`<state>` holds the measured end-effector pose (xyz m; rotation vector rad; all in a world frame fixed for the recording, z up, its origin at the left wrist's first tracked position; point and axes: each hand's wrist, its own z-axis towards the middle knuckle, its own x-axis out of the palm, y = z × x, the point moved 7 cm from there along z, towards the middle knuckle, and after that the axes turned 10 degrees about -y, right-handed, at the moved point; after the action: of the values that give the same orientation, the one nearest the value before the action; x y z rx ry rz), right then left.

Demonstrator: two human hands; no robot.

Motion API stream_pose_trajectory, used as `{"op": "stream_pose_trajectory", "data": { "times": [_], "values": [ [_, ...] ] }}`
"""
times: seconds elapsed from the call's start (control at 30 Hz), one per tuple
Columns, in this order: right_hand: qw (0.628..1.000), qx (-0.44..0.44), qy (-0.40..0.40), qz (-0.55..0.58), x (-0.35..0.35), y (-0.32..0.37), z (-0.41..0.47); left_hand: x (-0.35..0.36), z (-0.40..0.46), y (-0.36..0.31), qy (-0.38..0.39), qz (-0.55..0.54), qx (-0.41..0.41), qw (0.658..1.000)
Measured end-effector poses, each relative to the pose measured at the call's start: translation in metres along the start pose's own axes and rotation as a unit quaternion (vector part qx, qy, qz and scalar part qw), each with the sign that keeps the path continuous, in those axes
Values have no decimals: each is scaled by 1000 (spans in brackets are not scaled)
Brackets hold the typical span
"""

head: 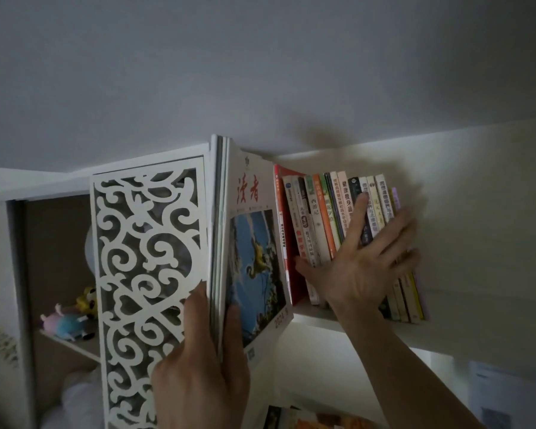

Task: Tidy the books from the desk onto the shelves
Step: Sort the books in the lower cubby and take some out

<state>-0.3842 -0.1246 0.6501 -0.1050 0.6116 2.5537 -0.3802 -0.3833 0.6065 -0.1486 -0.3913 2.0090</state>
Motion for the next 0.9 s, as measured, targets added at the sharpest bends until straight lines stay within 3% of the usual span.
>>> {"op": "stream_pose_trajectory", "data": {
  "times": [0.27, 0.57, 0.9],
  "values": [
    [998, 27, -49, -7, -23, -39, 18, 19, 1, -13, 11, -6, 14, 1000],
    [998, 28, -50, -7, -25, -48, 21, 62, 2, -11, 33, -32, 2, 999],
    [999, 14, -48, -11, -24, -49, 21, 169, 7, 2, 96, 18, -61, 993]
  ]
}}
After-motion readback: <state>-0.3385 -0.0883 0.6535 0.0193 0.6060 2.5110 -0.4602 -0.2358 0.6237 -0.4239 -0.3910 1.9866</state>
